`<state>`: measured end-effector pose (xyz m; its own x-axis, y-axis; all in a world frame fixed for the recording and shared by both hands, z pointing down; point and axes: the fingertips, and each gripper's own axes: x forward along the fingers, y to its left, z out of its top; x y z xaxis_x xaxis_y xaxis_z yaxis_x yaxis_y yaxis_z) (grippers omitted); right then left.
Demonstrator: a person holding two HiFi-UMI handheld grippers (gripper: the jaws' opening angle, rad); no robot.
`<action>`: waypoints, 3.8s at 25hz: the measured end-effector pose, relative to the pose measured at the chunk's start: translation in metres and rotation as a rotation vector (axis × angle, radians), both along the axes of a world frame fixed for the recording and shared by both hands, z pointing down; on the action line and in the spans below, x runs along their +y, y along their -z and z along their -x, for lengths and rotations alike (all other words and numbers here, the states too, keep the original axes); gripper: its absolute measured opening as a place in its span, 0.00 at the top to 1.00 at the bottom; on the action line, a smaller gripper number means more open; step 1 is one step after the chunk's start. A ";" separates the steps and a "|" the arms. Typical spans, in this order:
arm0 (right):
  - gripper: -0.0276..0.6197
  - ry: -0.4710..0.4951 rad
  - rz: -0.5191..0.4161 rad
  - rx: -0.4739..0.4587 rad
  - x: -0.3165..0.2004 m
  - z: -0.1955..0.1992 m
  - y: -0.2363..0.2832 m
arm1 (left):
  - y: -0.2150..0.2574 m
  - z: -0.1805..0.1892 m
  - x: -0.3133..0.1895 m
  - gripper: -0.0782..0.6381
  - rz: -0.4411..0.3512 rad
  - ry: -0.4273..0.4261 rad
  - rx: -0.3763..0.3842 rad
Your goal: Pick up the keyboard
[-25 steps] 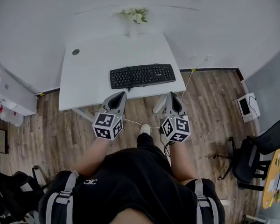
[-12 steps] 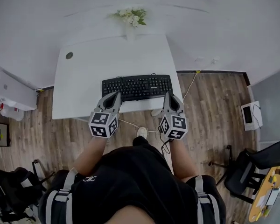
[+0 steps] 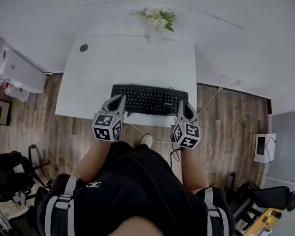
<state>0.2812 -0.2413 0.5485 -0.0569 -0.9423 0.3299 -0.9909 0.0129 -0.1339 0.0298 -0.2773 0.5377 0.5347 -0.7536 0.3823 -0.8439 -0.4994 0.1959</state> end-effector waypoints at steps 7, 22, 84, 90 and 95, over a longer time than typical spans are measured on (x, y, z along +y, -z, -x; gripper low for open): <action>0.95 0.021 0.020 0.032 -0.025 0.010 -0.020 | -0.027 0.015 -0.023 0.89 0.072 -0.028 -0.009; 0.95 -0.020 0.211 -0.164 -0.039 -0.026 -0.079 | -0.075 0.052 -0.050 0.89 0.232 0.023 0.052; 0.82 0.243 0.781 -0.523 -0.028 -0.077 -0.205 | -0.222 0.083 -0.069 0.72 0.860 -0.132 0.238; 0.81 0.215 0.743 -0.525 -0.027 -0.076 -0.203 | -0.220 0.087 -0.066 0.72 0.843 -0.097 0.274; 0.81 0.178 0.708 -0.555 -0.027 -0.077 -0.202 | -0.219 0.087 -0.063 0.72 0.836 -0.076 0.297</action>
<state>0.3585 -0.2679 0.7509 -0.5044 -0.4925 0.7092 -0.7735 -0.1073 -0.6247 -0.0572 -0.3403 0.7564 0.7366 -0.2485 0.6290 -0.6706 -0.1477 0.7270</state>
